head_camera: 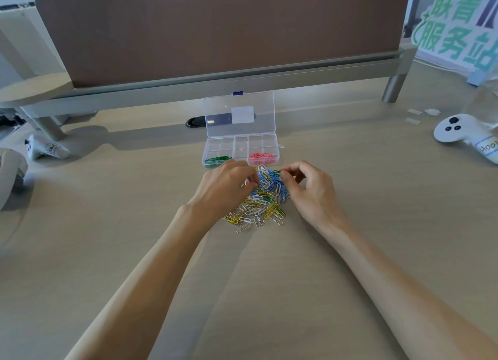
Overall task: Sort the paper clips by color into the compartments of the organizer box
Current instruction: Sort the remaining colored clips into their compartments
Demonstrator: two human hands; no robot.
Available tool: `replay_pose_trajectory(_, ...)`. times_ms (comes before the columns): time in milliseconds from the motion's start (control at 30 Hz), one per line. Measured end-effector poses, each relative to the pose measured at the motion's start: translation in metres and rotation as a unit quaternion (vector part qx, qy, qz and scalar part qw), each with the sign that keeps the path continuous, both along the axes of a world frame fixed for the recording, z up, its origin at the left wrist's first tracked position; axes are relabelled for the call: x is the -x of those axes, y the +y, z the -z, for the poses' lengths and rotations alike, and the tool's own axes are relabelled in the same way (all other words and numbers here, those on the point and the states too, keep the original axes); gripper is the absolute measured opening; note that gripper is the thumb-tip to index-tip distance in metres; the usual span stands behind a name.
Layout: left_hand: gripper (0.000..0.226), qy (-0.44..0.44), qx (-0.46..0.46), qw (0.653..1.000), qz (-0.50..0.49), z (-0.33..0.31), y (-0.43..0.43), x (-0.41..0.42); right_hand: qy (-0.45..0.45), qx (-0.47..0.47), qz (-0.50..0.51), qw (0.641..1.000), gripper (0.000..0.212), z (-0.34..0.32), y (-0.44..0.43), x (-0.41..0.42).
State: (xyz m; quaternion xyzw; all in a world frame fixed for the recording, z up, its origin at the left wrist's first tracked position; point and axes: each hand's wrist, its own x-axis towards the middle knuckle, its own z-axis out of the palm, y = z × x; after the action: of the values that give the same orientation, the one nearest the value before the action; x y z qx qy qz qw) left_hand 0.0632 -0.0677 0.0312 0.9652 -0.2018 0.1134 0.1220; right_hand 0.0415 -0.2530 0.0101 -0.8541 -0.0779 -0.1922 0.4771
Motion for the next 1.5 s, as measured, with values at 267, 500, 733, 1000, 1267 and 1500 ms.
replay_pose_trajectory(267,0.012,0.046,0.041,0.998,-0.026,0.003,-0.001,-0.001,0.004,0.016,-0.028,0.999,0.007,0.001,0.001,0.0)
replay_pose_trajectory(500,0.008,0.09,0.1,0.991,-0.025,-0.001,-0.009,0.002,0.015,0.046,-0.064,0.997,0.007,0.005,0.004,-0.001)
replay_pose_trajectory(733,0.005,0.092,0.113,0.989,-0.01,0.001,-0.01,0.001,0.015,0.025,-0.05,0.998,0.007,0.004,0.002,-0.002)
replay_pose_trajectory(1000,0.004,0.081,0.181,0.98,0.007,0.005,-0.012,0.004,0.045,0.003,-0.061,0.997,0.006,0.006,0.002,-0.003)
replay_pose_trajectory(1267,0.009,0.052,0.15,0.986,-0.044,0.002,-0.004,0.0,0.066,0.003,-0.036,0.997,0.007,0.005,0.001,-0.004)
replay_pose_trajectory(1500,0.013,0.044,0.055,0.994,0.089,0.006,0.002,0.004,0.045,-0.053,0.006,0.998,0.01,0.004,-0.001,-0.003)
